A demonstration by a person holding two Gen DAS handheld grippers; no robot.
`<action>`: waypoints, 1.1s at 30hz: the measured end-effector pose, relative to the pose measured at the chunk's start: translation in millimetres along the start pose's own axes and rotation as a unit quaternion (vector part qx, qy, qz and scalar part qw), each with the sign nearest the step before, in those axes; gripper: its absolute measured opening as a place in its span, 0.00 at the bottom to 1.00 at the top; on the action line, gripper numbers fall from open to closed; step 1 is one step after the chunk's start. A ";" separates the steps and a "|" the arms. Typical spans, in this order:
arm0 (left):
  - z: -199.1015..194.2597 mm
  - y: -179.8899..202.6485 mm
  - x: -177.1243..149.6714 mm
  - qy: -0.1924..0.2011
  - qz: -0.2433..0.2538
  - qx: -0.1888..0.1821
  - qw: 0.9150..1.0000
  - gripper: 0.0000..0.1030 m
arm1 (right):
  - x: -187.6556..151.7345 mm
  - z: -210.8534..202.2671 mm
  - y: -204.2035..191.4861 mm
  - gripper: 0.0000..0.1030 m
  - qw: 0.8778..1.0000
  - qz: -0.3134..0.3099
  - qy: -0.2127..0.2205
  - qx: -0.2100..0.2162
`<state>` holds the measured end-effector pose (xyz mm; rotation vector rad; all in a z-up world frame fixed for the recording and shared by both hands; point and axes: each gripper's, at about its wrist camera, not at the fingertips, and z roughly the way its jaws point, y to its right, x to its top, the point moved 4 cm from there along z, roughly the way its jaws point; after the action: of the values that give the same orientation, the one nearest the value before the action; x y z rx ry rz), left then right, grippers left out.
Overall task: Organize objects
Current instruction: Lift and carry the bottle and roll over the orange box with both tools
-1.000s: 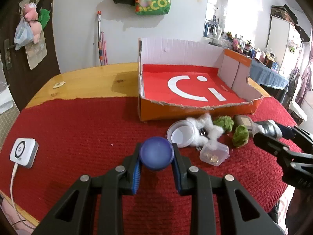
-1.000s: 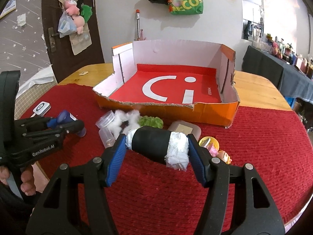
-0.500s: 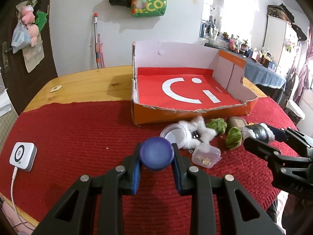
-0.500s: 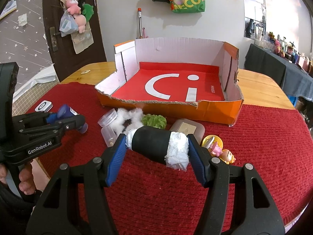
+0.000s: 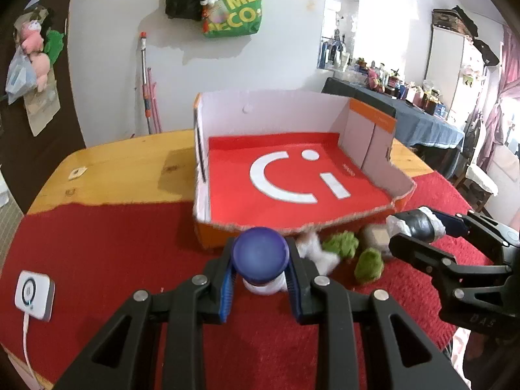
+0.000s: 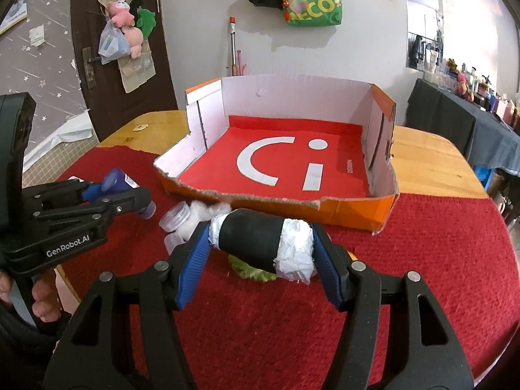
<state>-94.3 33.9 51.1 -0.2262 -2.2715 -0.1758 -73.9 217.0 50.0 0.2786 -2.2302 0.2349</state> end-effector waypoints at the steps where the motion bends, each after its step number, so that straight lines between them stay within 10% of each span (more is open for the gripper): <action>1: 1.5 1.4 4.6 0.001 0.002 -0.002 1.000 0.28 | 3.7 0.2 1.5 0.58 1.000 0.000 0.000 0.000; 33: 111.7 3.9 68.5 -0.066 -0.006 -0.030 0.997 0.28 | 65.5 92.5 53.2 0.58 0.996 0.034 -0.082 -0.003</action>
<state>-219.4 67.3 30.8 -0.2630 -2.4009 -0.2420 -197.2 235.9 40.2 0.2249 -2.4044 0.2510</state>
